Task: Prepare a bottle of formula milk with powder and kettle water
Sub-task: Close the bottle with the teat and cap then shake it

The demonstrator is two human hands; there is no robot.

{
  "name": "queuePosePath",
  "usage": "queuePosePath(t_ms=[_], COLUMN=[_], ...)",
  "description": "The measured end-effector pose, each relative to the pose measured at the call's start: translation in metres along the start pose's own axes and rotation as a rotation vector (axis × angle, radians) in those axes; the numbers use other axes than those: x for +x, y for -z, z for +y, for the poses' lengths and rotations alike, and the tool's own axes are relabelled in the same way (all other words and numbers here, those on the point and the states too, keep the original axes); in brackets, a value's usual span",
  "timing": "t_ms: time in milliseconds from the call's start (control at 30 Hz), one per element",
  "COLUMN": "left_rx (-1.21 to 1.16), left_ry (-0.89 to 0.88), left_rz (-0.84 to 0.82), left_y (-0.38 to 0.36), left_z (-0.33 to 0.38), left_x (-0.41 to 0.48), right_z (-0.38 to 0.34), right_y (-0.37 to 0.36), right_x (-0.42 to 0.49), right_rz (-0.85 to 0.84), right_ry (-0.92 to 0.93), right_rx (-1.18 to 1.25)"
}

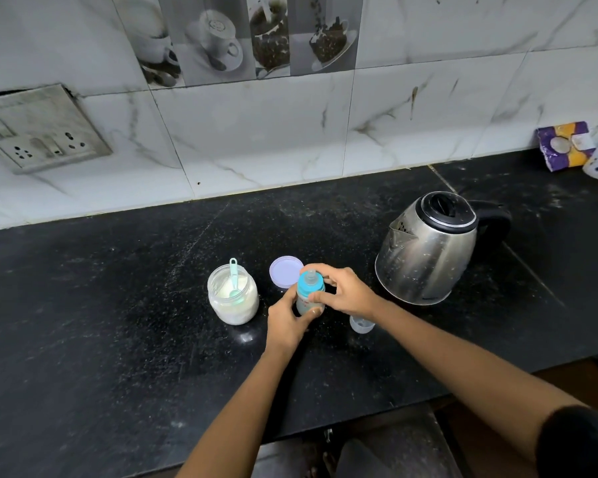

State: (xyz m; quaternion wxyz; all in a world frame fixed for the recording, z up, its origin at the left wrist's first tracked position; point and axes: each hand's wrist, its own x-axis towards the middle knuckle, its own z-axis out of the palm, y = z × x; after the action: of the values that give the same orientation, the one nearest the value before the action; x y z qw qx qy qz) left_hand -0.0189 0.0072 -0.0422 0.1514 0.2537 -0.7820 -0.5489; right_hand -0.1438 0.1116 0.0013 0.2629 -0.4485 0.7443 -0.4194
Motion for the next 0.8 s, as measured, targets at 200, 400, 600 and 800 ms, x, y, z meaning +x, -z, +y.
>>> queuePosePath(t_ms=[200, 400, 600, 800], left_rx=[0.051, 0.051, 0.029, -0.015], left_ry=[0.021, 0.046, 0.05, 0.06], left_rz=[0.073, 0.157, 0.149, 0.092], left_y=[-0.006, -0.013, -0.012, -0.01], left_z=[0.002, 0.004, 0.003, -0.002], left_x=[-0.001, -0.004, -0.006, -0.003], right_z=[-0.002, -0.014, -0.029, 0.003], right_y=[-0.026, -0.052, -0.047, 0.007], right_x=[-0.008, -0.013, -0.015, -0.051], right_rz=[0.276, 0.544, 0.529, 0.371], right_ry=[-0.001, -0.065, -0.153, -0.328], right_rx=[-0.065, -0.057, 0.015, -0.102])
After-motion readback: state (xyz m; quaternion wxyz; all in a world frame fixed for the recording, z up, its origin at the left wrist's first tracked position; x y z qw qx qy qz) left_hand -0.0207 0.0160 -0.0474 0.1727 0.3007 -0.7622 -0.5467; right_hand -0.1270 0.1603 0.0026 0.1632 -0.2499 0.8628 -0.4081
